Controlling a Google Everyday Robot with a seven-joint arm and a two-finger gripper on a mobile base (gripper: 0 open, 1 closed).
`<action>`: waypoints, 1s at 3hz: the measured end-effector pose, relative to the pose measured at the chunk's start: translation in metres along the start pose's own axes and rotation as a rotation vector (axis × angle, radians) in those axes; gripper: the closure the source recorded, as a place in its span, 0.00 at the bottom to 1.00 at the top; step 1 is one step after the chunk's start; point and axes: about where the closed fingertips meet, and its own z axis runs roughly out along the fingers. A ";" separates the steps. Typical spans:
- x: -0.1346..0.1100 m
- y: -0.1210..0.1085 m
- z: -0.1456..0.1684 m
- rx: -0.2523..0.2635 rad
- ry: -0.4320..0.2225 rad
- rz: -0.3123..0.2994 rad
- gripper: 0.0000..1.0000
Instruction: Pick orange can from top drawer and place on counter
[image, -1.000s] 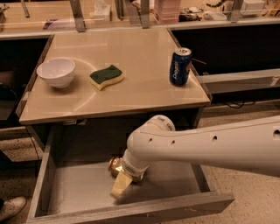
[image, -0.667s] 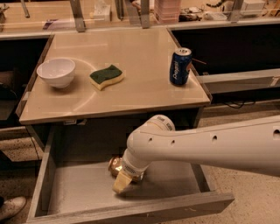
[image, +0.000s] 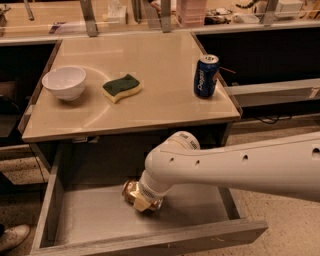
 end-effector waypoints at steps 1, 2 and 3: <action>-0.004 -0.002 -0.012 -0.032 -0.022 0.007 0.88; -0.005 -0.016 -0.048 -0.046 -0.028 0.079 1.00; 0.000 -0.034 -0.090 -0.025 -0.024 0.143 1.00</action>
Offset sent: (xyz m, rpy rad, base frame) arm 0.0201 -0.0432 0.0888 0.0721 0.1017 -0.1522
